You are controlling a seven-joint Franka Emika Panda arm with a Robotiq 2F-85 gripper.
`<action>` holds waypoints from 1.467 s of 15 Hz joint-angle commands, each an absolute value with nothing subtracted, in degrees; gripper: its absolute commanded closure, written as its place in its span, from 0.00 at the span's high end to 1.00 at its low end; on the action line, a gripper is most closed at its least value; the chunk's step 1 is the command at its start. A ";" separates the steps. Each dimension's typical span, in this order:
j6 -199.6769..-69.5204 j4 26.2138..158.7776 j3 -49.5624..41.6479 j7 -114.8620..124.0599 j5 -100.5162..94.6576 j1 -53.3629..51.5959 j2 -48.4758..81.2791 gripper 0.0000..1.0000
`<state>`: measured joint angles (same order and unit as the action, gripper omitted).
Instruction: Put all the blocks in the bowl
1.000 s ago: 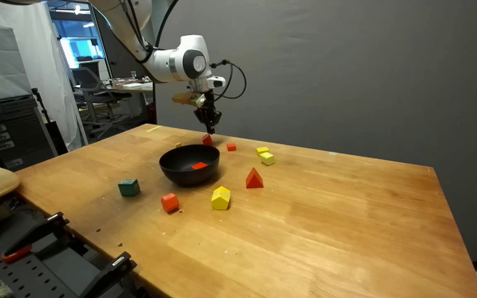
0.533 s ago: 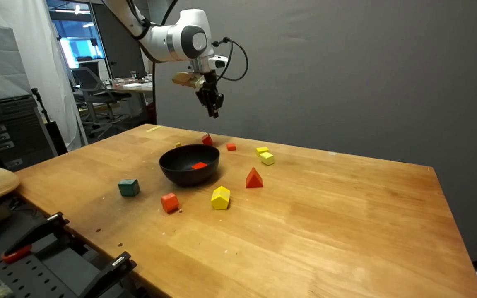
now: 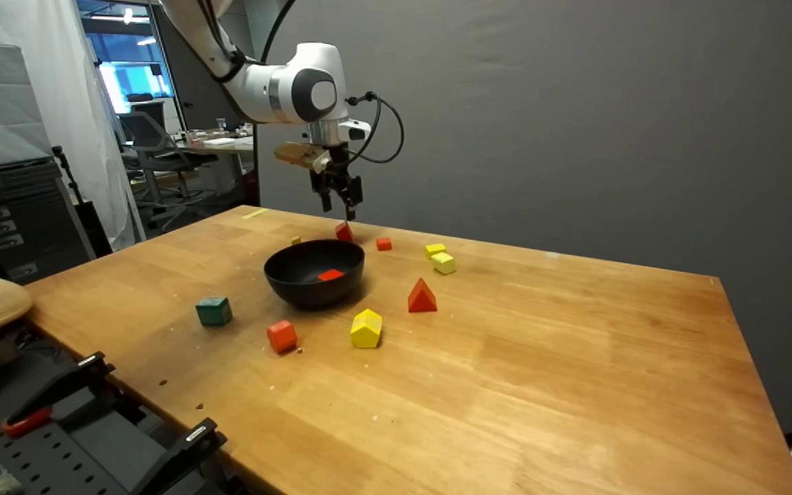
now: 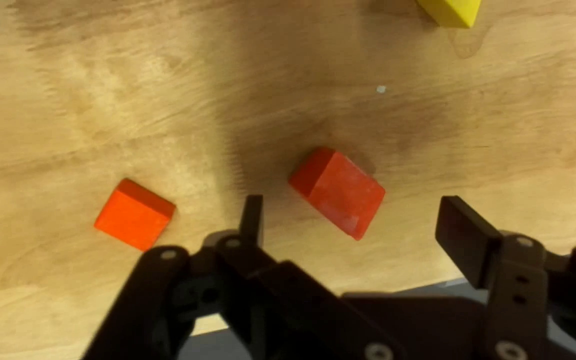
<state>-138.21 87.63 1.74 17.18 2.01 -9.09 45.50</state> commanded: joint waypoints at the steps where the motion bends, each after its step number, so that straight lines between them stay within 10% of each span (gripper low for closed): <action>1: -140.09 88.76 1.79 15.81 3.16 -8.34 45.64 1.00; 12: -140.82 82.93 3.06 16.62 6.19 -8.02 51.14 0.97; 13: -139.90 82.62 2.92 16.82 6.12 -8.19 51.34 0.74; 22: -140.61 84.27 2.06 17.72 5.45 -8.97 50.00 0.31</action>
<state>-140.54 84.25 2.54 17.47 4.85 -8.35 51.01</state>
